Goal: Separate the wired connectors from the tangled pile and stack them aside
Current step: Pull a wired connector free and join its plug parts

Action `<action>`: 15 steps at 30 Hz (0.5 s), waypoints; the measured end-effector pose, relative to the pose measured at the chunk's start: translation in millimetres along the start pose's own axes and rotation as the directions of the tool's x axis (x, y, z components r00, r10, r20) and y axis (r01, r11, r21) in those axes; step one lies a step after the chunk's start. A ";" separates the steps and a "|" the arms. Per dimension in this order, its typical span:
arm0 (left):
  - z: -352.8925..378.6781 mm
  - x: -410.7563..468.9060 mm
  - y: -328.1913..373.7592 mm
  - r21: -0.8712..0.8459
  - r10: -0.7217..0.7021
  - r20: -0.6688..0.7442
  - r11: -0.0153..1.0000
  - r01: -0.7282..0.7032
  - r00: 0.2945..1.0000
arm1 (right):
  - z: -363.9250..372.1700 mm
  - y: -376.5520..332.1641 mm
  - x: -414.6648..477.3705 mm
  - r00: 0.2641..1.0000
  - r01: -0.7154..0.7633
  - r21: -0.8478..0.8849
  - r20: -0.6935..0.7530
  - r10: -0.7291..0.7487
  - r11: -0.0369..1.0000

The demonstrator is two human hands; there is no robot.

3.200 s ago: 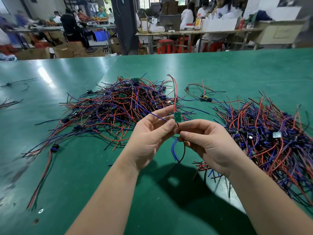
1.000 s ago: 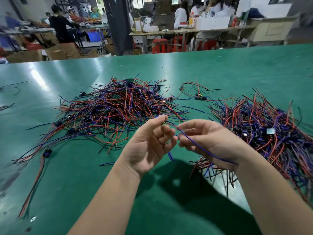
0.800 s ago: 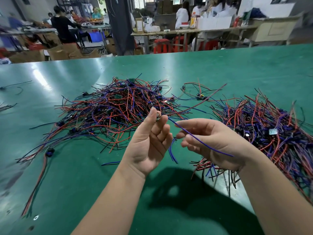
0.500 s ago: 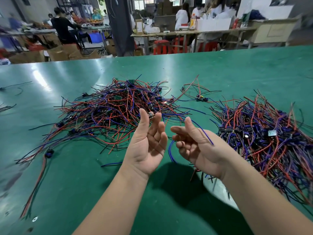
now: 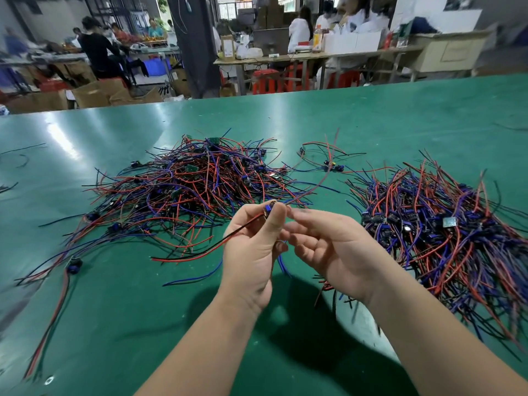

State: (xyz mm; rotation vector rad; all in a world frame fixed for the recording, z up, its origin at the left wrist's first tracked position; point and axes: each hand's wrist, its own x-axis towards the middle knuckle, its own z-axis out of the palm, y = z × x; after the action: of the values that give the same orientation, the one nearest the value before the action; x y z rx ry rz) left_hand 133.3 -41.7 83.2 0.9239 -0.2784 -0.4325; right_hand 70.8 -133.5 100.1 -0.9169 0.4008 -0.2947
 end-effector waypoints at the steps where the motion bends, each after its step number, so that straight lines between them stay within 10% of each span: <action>1: -0.6 0.1 -0.3 0.042 0.038 0.027 0.998 -0.039 0.999 | 0.5 0.5 -0.3 0.999 0.009 -0.016 0.050 -0.008 1.000; 10: -9.1 1.2 3.2 0.453 0.214 0.364 0.810 -0.373 0.906 | -6.0 -9.2 2.5 0.989 0.146 0.095 -0.023 -0.144 0.985; 15: -9.6 2.7 18.3 0.158 -0.199 0.402 0.977 0.146 0.894 | -20.0 -29.7 -5.7 0.991 0.090 -0.093 0.102 -0.081 0.992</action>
State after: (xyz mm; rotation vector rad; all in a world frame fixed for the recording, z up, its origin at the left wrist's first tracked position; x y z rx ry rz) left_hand 144.0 -26.6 92.8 0.9769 -0.6226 -0.7881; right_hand 54.4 -162.4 114.6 -1.0423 0.2874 -0.3093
